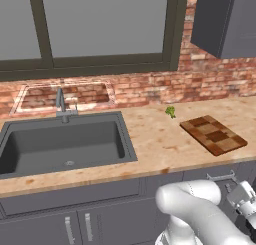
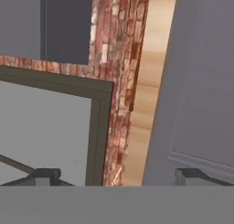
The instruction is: Open the drawer on the right and place the cutting tools on the cutting board.
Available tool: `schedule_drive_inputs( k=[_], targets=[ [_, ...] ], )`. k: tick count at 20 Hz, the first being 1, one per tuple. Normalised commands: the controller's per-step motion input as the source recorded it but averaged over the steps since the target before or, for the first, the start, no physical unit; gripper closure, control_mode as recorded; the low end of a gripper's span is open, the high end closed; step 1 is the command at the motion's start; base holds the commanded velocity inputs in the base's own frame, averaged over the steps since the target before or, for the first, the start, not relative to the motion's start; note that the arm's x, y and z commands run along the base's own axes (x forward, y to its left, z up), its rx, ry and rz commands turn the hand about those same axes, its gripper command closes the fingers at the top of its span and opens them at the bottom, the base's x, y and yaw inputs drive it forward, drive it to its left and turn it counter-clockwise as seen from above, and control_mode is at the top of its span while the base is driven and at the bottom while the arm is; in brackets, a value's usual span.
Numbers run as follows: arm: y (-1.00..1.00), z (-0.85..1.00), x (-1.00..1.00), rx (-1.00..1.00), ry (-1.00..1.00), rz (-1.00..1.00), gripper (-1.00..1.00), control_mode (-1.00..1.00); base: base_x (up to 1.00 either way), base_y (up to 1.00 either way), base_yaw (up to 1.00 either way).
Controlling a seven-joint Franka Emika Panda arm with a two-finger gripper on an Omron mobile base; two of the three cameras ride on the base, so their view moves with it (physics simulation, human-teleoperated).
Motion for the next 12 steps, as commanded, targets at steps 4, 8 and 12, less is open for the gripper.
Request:
schedule_drive_inputs(
  k=[4, 8, 12],
  targets=[
    [0.00, -0.11, 0.23, 0.00, 0.00, 0.00, -1.00, -1.00, 0.00, 0.00, 0.00],
    [0.00, -0.14, 0.23, 0.00, 0.04, -0.01, -1.00, -1.00, 0.00, 0.00, 0.00],
    [0.00, -0.16, 0.24, 0.00, 0.08, -0.02, -1.00, -1.00, 0.00, 0.00, 0.00]
  ],
)
